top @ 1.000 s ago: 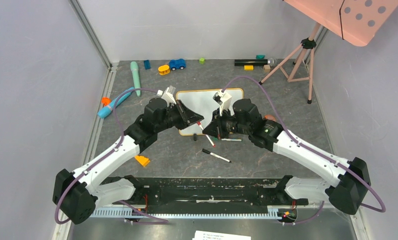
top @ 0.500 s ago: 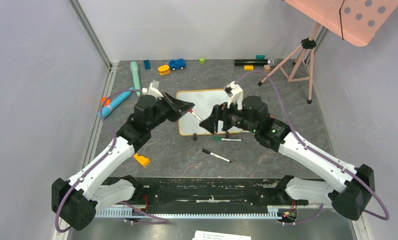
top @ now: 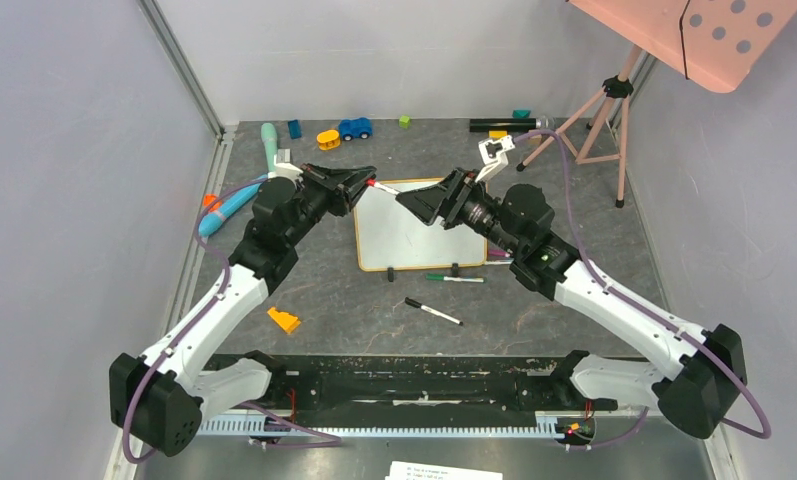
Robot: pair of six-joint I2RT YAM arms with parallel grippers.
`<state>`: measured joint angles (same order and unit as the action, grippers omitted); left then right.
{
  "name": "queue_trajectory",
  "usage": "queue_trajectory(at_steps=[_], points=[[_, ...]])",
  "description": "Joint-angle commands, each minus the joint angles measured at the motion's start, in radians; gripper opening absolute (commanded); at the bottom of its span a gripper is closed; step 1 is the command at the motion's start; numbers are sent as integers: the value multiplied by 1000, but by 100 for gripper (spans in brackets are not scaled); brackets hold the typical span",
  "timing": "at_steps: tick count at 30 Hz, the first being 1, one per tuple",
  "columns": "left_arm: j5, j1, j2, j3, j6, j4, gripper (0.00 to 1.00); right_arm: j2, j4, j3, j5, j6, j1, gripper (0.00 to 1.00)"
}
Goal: Write a sentence on the whiteboard
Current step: Open the pen cap of the whiteboard marker.
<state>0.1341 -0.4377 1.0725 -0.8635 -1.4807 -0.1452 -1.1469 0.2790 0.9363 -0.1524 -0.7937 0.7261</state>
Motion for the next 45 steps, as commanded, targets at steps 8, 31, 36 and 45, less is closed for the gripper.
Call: queue_trajectory(at_steps=[8,31,36,45], points=[[46,1,-24,13,-99,-107,2,-43,112,7,-3,-92,-5,55],[147,-22,34,3,-97,-104,2,-94,160,22,-56,-137,-5,21],[112,-22,16,36,-115,-88,2,-86,149,12,-54,-134,-5,0],[236,328,43,99,-97,-106,2,66,65,-131,-81,-138,-73,0]])
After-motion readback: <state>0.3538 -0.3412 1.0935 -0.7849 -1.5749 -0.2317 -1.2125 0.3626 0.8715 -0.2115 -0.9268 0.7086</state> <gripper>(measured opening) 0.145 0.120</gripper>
